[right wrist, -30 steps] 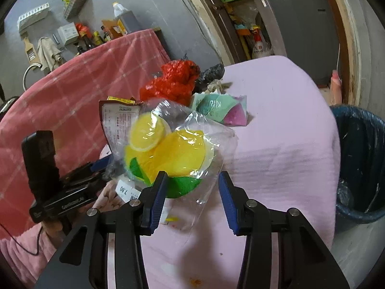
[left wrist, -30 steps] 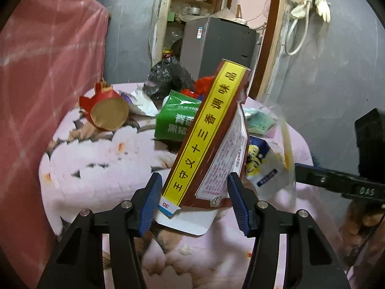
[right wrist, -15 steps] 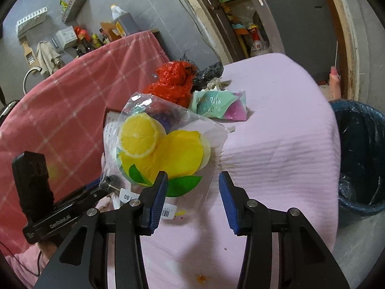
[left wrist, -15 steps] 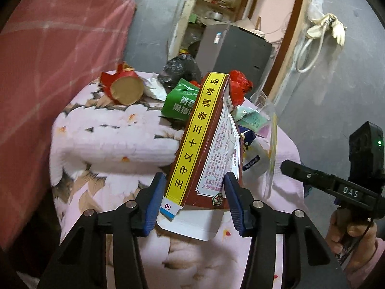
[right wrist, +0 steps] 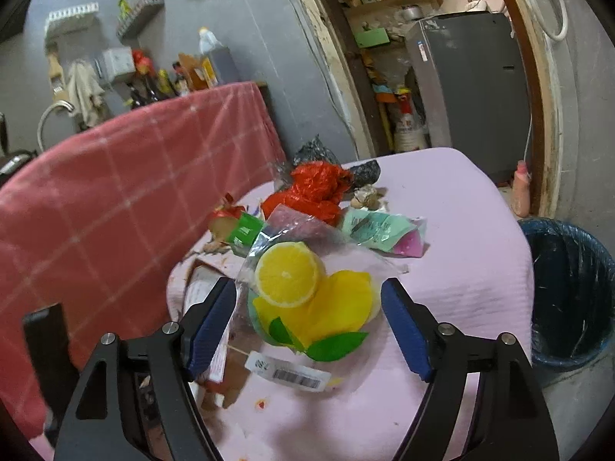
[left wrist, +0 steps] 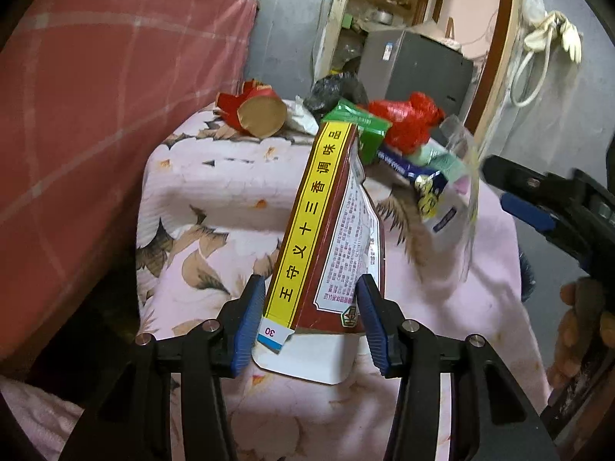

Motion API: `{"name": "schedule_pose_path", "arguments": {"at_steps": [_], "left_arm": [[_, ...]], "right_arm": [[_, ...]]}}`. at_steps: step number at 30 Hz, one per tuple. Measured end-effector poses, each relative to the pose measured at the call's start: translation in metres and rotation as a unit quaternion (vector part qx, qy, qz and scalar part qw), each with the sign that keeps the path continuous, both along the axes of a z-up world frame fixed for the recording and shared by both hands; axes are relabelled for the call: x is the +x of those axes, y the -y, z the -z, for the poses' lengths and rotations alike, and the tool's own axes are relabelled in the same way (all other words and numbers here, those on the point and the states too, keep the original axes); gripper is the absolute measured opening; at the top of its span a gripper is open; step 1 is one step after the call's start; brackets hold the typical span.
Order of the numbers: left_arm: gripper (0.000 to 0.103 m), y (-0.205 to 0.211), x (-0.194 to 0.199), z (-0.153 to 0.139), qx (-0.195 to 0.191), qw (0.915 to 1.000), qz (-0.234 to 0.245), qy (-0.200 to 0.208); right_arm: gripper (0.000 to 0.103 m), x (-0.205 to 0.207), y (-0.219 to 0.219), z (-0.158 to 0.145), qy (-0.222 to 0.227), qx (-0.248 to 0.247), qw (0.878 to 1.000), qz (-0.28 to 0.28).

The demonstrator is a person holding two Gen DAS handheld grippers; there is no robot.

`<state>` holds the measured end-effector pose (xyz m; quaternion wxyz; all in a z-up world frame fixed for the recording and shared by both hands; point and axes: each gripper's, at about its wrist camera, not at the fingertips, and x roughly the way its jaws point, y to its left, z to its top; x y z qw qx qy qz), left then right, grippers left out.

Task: Collect trash
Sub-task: 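Lift the lemon-print clear bag with the right tool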

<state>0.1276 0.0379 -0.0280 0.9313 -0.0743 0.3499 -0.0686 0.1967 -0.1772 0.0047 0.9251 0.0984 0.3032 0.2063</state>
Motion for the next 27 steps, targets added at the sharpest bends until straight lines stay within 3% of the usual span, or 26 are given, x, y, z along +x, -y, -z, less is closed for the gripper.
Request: {"name": "schedule_pose_path", "arguments": {"at_steps": [4, 8, 11, 19, 21, 23, 27], "left_arm": [[0.044, -0.006, -0.002, 0.002, -0.011, 0.9999, 0.007, -0.003], [0.044, -0.011, -0.005, 0.003, -0.026, 0.9995, 0.017, 0.002], [0.044, -0.009, -0.005, 0.002, -0.024, 0.9995, 0.021, 0.000], [0.045, -0.012, -0.002, -0.001, -0.043, 0.9989, 0.020, -0.002], [0.045, -0.014, -0.003, -0.001, -0.047, 0.9987, 0.018, -0.002], [0.045, -0.015, -0.003, -0.001, -0.049, 0.9986, 0.017, -0.002], [0.045, -0.019, -0.002, -0.001, -0.055, 0.9984, 0.017, -0.003]], "right_arm": [[0.078, 0.006, -0.008, 0.014, -0.024, -0.021, 0.999, 0.013], [0.078, 0.017, 0.003, 0.030, -0.068, 0.001, 0.997, 0.033], [0.077, 0.018, 0.010, 0.035, -0.075, 0.002, 0.996, 0.039], [0.071, 0.020, 0.006, 0.054, -0.111, 0.013, 0.994, 0.020], [0.064, 0.021, 0.006, 0.057, -0.118, 0.018, 0.993, 0.017], [0.046, 0.022, 0.006, 0.059, -0.121, 0.020, 0.992, 0.017], [0.030, 0.023, 0.012, 0.063, -0.130, 0.040, 0.991, 0.012]]}}
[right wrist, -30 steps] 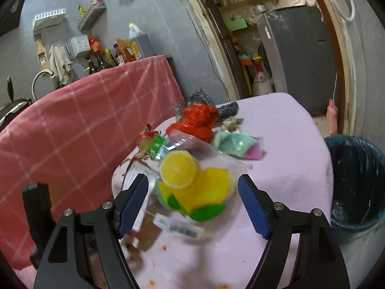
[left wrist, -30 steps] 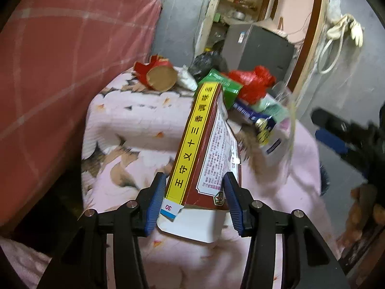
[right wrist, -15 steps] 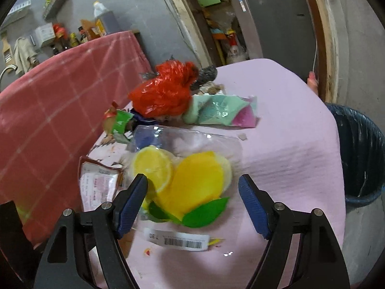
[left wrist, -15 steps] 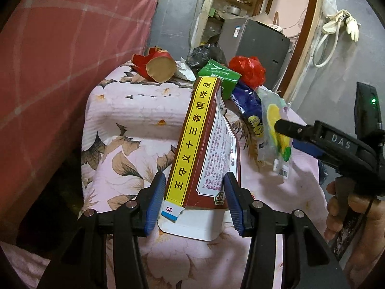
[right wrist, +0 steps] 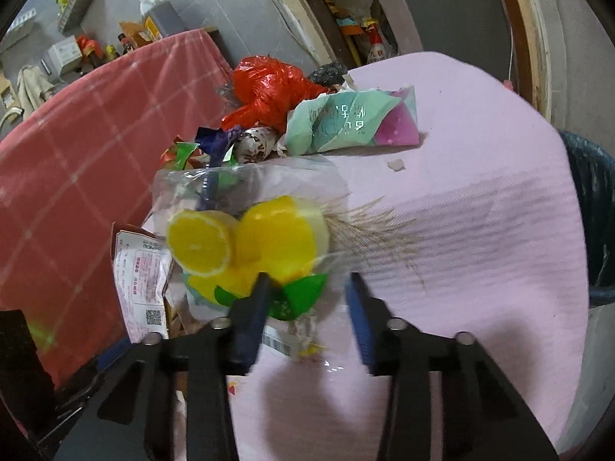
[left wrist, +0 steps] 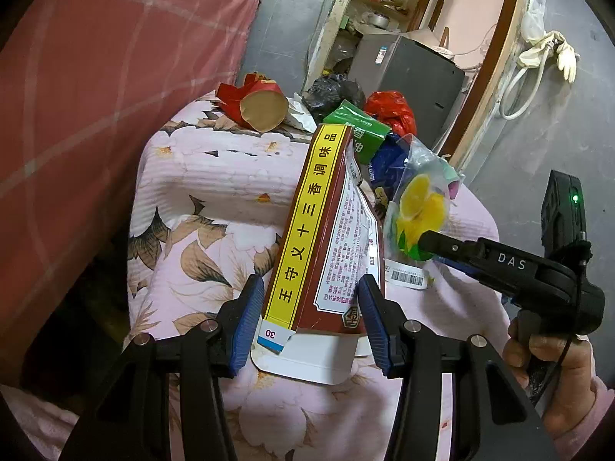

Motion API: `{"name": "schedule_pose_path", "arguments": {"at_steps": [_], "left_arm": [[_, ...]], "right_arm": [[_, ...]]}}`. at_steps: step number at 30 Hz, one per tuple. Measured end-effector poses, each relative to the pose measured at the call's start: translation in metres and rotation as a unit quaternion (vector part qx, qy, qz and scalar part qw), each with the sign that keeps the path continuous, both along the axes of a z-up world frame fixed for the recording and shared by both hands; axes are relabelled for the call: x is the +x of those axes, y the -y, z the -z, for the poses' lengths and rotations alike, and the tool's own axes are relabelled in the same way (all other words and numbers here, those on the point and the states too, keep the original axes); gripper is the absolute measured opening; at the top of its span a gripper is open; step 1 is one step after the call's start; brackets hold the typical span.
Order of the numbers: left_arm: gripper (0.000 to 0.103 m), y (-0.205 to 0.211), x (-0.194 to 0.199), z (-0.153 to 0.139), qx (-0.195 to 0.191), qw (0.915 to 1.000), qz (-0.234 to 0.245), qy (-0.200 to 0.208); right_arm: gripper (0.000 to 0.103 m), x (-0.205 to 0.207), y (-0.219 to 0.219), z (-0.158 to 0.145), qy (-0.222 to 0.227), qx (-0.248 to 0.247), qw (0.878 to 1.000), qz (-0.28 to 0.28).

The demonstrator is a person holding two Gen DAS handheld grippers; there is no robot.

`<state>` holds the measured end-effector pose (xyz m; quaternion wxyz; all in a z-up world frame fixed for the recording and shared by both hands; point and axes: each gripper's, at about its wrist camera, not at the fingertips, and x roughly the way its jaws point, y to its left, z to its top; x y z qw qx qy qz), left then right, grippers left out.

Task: Collect trash
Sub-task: 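Lift the lemon-print clear bag with the right tool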

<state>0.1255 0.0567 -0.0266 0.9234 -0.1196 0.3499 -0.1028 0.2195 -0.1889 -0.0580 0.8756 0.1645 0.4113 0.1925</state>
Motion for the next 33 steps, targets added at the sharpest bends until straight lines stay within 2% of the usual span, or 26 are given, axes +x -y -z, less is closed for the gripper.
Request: {"name": "schedule_pose_path", "arguments": {"at_steps": [2, 5, 15, 20, 28, 33], "left_arm": [[0.045, -0.001, 0.000, 0.001, -0.003, 1.0000, -0.001, -0.002], [0.045, 0.000, 0.000, 0.001, -0.003, 1.0000, -0.004, -0.003], [0.042, 0.002, -0.010, -0.005, 0.003, 0.9997, -0.012, 0.022], [0.043, 0.016, -0.010, -0.004, 0.029, 0.9994, 0.008, 0.020], [0.045, 0.013, -0.003, -0.005, -0.009, 0.9994, 0.031, 0.010], [0.050, 0.015, 0.005, -0.006, -0.020, 0.9991, 0.036, 0.005]], "right_arm": [[0.020, -0.002, 0.003, 0.000, 0.002, 0.004, 1.000, 0.000], [0.010, -0.010, 0.006, -0.005, 0.021, -0.002, 1.000, -0.010], [0.004, -0.031, 0.009, -0.030, 0.091, -0.061, 0.994, -0.014], [0.004, -0.045, 0.019, -0.037, 0.115, -0.086, 0.990, -0.009], [0.004, -0.057, 0.043, -0.045, 0.141, -0.114, 0.983, 0.019], [0.004, -0.059, 0.055, -0.044, 0.140, -0.112, 0.983, 0.030]]}}
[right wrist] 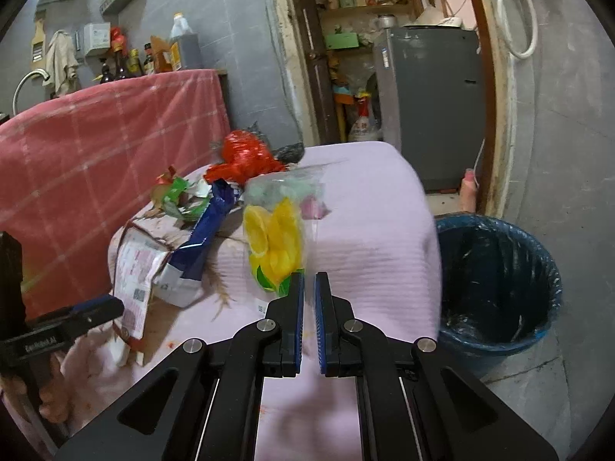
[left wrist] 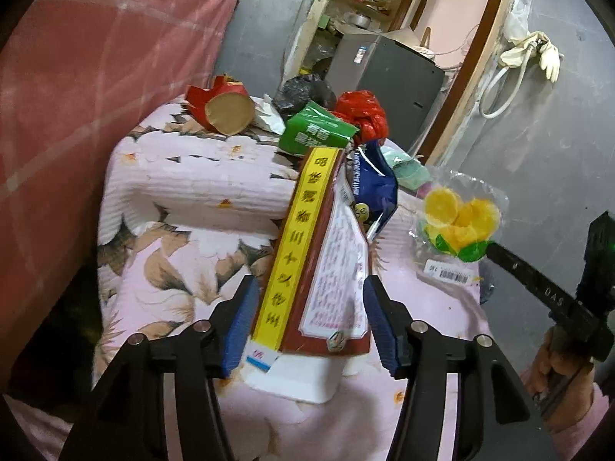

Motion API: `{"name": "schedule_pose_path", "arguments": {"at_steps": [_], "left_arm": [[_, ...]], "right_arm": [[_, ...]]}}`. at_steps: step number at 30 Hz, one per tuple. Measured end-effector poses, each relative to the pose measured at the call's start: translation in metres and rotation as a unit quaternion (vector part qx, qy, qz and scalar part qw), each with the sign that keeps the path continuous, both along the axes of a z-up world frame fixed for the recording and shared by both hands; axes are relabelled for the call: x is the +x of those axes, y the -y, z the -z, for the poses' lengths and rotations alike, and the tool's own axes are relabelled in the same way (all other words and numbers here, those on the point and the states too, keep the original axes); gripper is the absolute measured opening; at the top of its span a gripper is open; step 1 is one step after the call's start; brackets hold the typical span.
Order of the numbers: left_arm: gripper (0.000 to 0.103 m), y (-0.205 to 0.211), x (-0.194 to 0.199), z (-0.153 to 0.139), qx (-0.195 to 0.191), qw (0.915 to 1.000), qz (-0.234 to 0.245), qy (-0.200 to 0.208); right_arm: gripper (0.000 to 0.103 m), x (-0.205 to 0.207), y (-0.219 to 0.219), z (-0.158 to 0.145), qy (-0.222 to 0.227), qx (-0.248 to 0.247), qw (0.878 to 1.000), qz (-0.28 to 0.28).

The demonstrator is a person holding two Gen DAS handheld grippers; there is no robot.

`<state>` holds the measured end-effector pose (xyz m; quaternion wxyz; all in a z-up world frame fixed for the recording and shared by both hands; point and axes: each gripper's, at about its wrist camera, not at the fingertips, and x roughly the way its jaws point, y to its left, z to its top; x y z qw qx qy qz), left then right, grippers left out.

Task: Collect trash
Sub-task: 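Lift the lemon-print clear bag with the right tool, then carry the clear bag with the right tool over the blue bin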

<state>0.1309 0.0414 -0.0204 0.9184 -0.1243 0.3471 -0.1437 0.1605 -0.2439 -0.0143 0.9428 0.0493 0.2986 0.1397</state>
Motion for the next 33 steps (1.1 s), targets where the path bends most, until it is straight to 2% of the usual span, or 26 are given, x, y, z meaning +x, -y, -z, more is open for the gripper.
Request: {"name": "schedule_pose_path", "arguments": {"at_steps": [7, 11, 13, 16, 17, 20, 26, 29, 31, 33], "left_arm": [[0.050, 0.010, 0.015, 0.002, 0.007, 0.9997, 0.016, -0.020], [0.033, 0.010, 0.020, 0.003, -0.009, 0.9994, 0.016, -0.028], [0.031, 0.009, 0.019, 0.001, -0.013, 0.9994, 0.018, -0.025], [0.031, 0.008, 0.018, 0.001, -0.011, 0.9994, 0.018, -0.026], [0.032, 0.008, 0.018, 0.001, -0.012, 0.9994, 0.018, -0.026], [0.034, 0.009, 0.016, -0.001, -0.008, 0.9992, 0.028, -0.026], [0.050, 0.012, 0.021, 0.005, -0.001, 0.9980, 0.045, -0.043], [0.050, 0.009, 0.031, 0.012, -0.015, 0.9959, 0.051, -0.073], [0.050, 0.007, 0.033, 0.012, -0.022, 0.9958, 0.052, -0.073], [0.050, 0.010, 0.032, 0.011, -0.014, 0.9959, 0.055, -0.070]], "right_arm": [[0.005, 0.008, 0.012, 0.005, -0.018, 0.062, 0.998, -0.025], [0.010, 0.016, 0.015, 0.011, -0.040, 0.087, 0.995, -0.037], [0.013, 0.019, 0.013, 0.012, -0.046, 0.091, 0.994, -0.042], [0.026, 0.024, 0.009, 0.013, -0.051, 0.090, 0.993, -0.050], [0.027, 0.025, 0.008, 0.014, -0.054, 0.089, 0.993, -0.050], [0.027, 0.032, 0.006, 0.016, -0.061, 0.091, 0.993, -0.049], [0.027, 0.044, 0.004, 0.018, -0.067, 0.110, 0.991, -0.049], [0.025, 0.044, 0.001, 0.019, -0.072, 0.122, 0.988, -0.056], [0.025, 0.042, -0.003, 0.018, -0.069, 0.114, 0.989, -0.062], [0.025, 0.041, -0.008, 0.017, -0.068, 0.105, 0.990, -0.066]]}}
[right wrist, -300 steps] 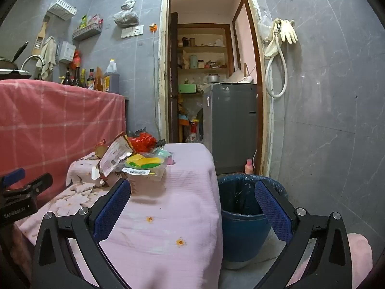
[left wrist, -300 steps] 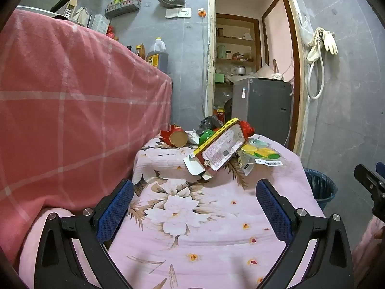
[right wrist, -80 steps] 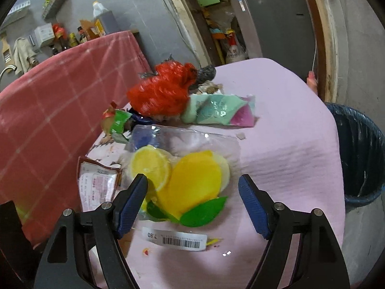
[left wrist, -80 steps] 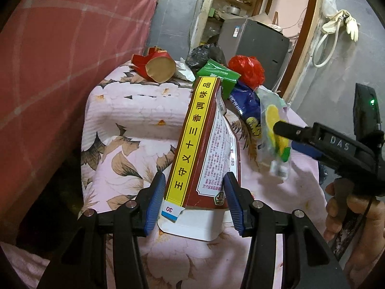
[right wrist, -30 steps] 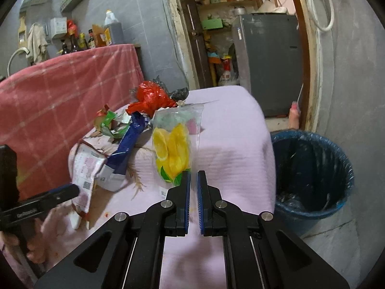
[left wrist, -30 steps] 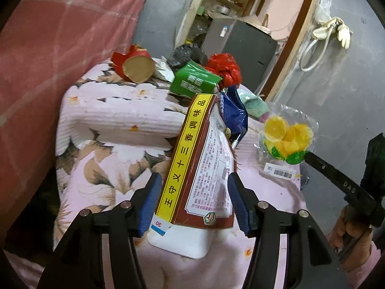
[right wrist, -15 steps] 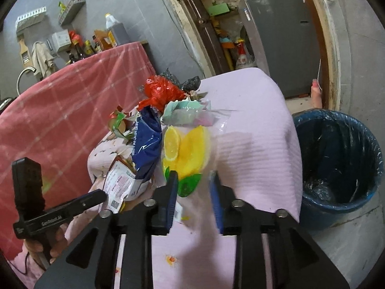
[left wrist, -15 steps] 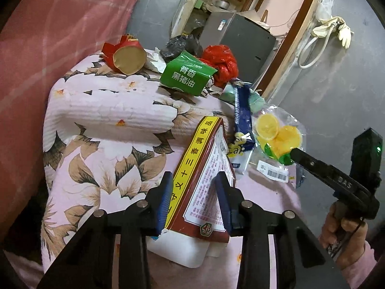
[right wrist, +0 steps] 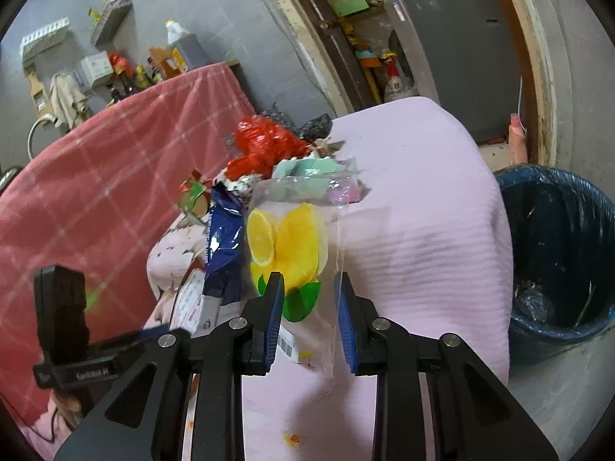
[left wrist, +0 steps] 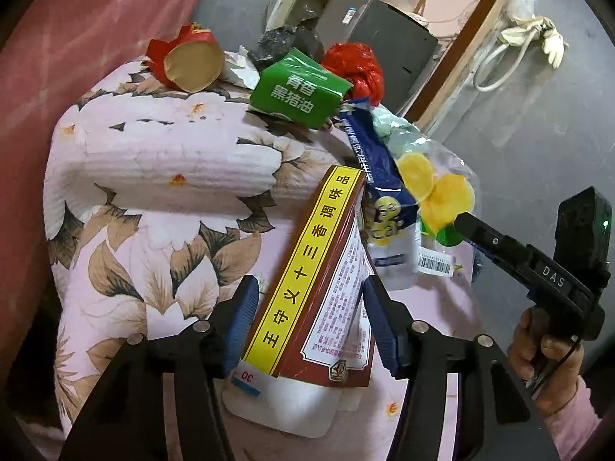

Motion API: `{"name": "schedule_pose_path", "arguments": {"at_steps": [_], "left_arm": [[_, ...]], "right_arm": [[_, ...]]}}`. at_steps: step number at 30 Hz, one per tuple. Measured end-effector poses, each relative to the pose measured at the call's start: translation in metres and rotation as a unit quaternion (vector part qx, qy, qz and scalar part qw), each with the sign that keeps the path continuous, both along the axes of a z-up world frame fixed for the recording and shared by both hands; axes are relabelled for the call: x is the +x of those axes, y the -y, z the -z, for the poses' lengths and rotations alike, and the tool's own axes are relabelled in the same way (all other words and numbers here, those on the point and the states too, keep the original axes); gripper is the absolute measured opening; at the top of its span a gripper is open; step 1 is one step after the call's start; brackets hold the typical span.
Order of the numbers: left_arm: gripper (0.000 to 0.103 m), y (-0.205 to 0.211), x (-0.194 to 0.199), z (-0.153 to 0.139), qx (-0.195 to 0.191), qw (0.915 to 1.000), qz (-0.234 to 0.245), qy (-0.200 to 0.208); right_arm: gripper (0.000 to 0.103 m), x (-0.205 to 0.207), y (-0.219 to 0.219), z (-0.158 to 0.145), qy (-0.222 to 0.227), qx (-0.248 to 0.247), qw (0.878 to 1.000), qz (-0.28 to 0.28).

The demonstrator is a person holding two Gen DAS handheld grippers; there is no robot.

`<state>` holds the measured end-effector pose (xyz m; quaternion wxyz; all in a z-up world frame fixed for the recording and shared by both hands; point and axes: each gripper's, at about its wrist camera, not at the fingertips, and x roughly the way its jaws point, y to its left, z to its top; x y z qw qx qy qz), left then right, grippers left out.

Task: Collect trash
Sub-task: 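Carry the clear bag with the right tool over the blue bin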

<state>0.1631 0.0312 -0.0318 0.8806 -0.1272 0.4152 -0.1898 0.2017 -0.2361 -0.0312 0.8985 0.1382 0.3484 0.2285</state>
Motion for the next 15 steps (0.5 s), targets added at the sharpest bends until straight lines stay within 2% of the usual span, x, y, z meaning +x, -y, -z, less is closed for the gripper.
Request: {"name": "schedule_pose_path", "arguments": {"at_steps": [3, 5, 7, 12, 15], "left_arm": [[0.047, 0.005, 0.000, -0.002, 0.009, 0.9999, 0.011, 0.003], [0.043, 0.010, -0.003, -0.003, 0.010, 0.9998, 0.015, 0.008], [0.041, 0.014, -0.007, -0.004, 0.015, 0.9997, 0.016, 0.013], [0.037, 0.034, -0.026, -0.008, 0.060, 0.9972, 0.003, 0.044], [0.037, 0.046, -0.037, -0.013, 0.093, 0.9928, -0.020, 0.073]], "right_arm": [[0.023, 0.000, -0.007, 0.002, -0.003, -0.006, 1.000, -0.011], [0.012, -0.001, -0.009, 0.002, 0.000, -0.010, 1.000, -0.010], [0.009, -0.004, -0.009, 0.001, 0.006, -0.007, 1.000, -0.012], [0.005, -0.012, -0.007, 0.000, 0.011, -0.006, 1.000, -0.009], [0.004, -0.027, -0.009, -0.010, 0.048, -0.054, 0.997, 0.004]]}}
